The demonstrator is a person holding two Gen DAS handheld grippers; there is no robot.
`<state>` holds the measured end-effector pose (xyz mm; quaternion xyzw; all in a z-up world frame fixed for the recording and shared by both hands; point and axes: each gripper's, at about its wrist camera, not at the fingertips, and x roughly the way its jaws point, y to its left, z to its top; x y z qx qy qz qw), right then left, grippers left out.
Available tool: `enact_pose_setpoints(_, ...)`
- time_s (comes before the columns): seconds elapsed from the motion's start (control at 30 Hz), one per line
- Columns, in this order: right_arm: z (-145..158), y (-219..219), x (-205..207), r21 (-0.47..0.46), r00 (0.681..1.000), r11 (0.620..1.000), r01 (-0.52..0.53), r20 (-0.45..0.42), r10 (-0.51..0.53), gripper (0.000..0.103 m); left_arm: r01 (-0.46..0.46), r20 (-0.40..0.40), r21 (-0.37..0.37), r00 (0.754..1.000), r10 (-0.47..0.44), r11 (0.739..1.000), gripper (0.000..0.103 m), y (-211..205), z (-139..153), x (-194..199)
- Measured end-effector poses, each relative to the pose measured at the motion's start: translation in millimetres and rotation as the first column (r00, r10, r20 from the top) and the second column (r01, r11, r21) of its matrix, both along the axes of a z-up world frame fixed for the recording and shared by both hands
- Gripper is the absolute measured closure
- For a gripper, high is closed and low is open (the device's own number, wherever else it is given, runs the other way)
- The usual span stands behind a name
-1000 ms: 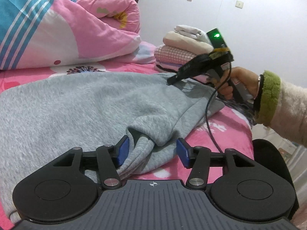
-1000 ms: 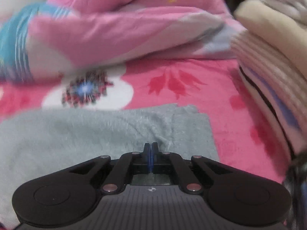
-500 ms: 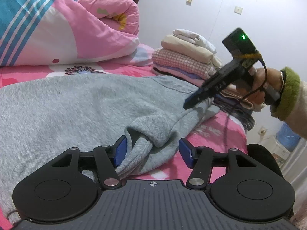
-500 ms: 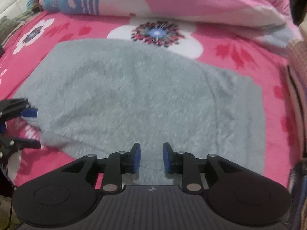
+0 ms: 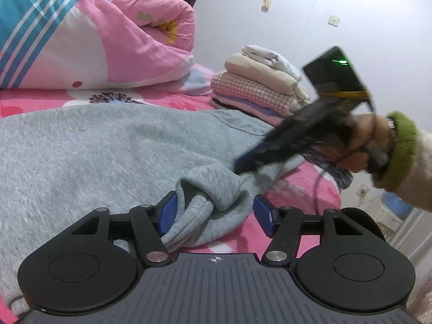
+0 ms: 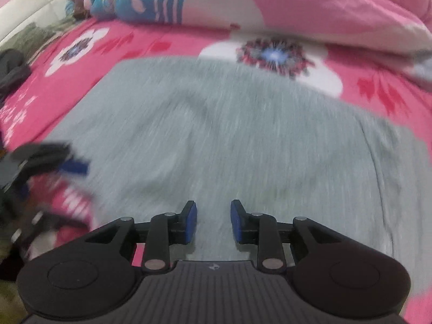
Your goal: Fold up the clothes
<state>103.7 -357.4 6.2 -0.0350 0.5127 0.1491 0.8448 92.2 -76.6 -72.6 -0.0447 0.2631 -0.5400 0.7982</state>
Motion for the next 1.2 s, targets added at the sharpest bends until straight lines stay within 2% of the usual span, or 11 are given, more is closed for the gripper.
enact_pose_setpoints(0.1,14.1,3.9,-5.0,-0.002,1.000,1.000,0.013,0.022,-0.013,0.073,0.001,-0.001,0.000,1.000,-0.001,1.000,0.041,-0.1,-0.1,-0.5)
enact_pose_setpoints(0.23,17.4,18.1,18.5,0.078,0.986,0.995,0.068,0.148,-0.079,0.073,-0.004,0.005,0.004,1.000,0.004,1.000,0.041,-0.6,-0.1,-2.3)
enact_pose_setpoints(0.43,13.2,27.5,12.5,0.129,0.993,0.992,0.010,0.119,-0.025,0.072,-0.015,0.007,-0.015,1.000,0.015,1.000,0.041,4.0,3.0,-3.4)
enact_pose_setpoints(0.63,13.7,32.2,-5.8,0.176,0.995,0.983,-0.052,0.088,0.037,0.073,0.042,0.028,-0.027,0.999,-0.041,0.999,0.041,17.8,14.1,-14.0)
enact_pose_setpoints(0.77,20.9,42.2,31.2,0.208,0.984,0.978,-0.026,0.176,-0.011,0.074,0.073,0.045,-0.004,0.996,-0.072,0.997,0.041,18.1,13.7,-21.4)
enact_pose_setpoints(0.83,12.7,54.9,54.5,0.234,0.980,0.971,-0.040,0.200,-0.008,0.075,0.081,0.055,0.016,0.995,-0.082,0.997,0.041,14.3,10.9,-25.3)
enact_pose_setpoints(0.9,-1.9,69.1,72.0,0.224,0.982,0.973,-0.059,0.189,0.016,0.075,0.090,0.064,0.029,0.994,-0.092,0.995,0.041,13.3,9.1,-28.5)
enact_pose_setpoints(1.0,-24.7,80.5,70.4,0.221,0.995,0.971,-0.088,0.073,0.074,0.075,0.111,0.066,0.031,0.991,-0.113,0.993,0.041,17.9,9.4,-30.1)
enact_pose_setpoints(1.07,-17.9,82.6,47.5,0.236,0.986,0.958,-0.163,0.074,0.150,0.075,0.123,0.069,0.036,0.990,-0.125,0.992,0.041,22.4,10.1,-30.5)
enact_pose_setpoints(1.13,-9.6,78.2,31.0,0.323,0.979,0.925,-0.202,0.036,0.201,0.076,0.130,0.079,0.039,0.988,-0.133,0.991,0.041,28.8,11.6,-31.7)
enact_pose_setpoints(1.2,0.2,74.6,25.4,0.317,0.981,0.928,-0.196,0.070,0.183,0.076,0.132,0.081,0.028,0.988,-0.134,0.991,0.041,35.3,14.2,-32.3)
